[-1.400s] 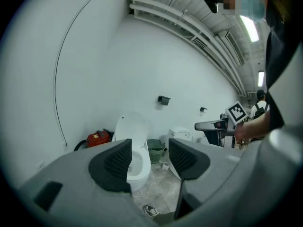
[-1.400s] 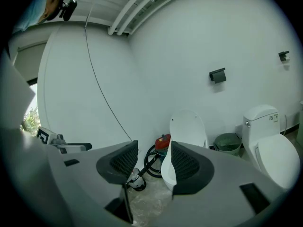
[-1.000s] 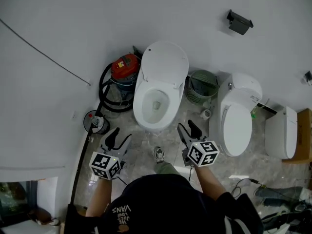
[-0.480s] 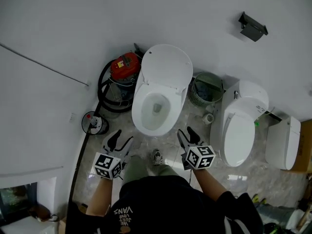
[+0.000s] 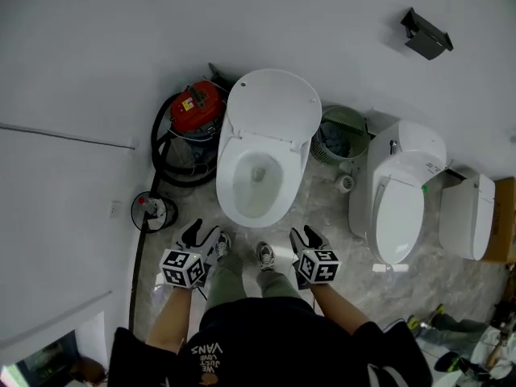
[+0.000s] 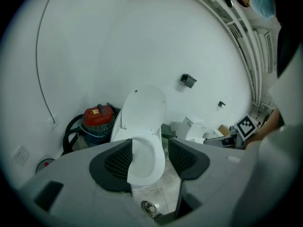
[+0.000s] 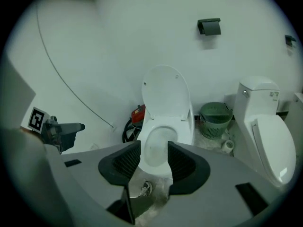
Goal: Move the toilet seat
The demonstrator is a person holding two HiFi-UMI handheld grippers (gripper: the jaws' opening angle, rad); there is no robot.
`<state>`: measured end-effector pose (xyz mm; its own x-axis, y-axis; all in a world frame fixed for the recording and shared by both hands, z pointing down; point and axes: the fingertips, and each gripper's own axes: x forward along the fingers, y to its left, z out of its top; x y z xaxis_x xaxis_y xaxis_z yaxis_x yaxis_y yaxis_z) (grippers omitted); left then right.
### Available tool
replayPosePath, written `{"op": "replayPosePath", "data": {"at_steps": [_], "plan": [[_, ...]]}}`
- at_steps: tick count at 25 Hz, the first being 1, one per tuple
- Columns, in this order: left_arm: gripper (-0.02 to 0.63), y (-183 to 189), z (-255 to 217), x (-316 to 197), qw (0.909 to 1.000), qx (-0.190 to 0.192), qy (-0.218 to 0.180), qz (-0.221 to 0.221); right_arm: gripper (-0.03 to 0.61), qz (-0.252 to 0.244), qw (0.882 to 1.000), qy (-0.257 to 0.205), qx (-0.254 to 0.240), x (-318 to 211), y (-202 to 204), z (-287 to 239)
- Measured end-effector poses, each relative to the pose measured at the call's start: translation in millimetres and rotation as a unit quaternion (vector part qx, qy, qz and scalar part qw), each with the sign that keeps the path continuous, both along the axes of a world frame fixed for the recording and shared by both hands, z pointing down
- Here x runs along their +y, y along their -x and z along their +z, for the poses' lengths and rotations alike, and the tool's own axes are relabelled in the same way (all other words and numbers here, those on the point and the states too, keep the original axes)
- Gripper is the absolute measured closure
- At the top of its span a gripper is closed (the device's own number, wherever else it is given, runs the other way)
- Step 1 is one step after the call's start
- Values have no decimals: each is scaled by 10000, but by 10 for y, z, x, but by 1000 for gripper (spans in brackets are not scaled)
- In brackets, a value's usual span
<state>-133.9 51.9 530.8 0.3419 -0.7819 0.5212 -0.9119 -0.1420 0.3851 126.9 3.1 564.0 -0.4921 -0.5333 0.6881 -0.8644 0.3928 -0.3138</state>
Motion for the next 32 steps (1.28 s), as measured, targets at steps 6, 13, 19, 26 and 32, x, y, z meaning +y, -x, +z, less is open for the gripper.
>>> {"op": "replayPosePath", "data": {"at_steps": [6, 13, 19, 26, 32], "plan": [[379, 134, 690, -276, 9953, 423, 867, 103, 413, 231, 9960, 733, 464, 69, -72, 613], [301, 164, 1501, -501, 9828, 779, 1575, 564, 397, 482, 9883, 1258, 720, 156, -113, 1285], [242, 163, 2104, -582, 9710, 957, 2119, 551, 377, 1106, 9766, 1808, 379, 137, -65, 1837], [241, 54, 2675, -689, 9613, 1216, 2432, 436, 328, 1250, 9685, 2132, -305, -9, 220, 2411], [210, 57, 3030, -716, 9536, 1388, 2671, 58, 236, 1774, 9508, 2386, -868, -65, 332, 2750]]}}
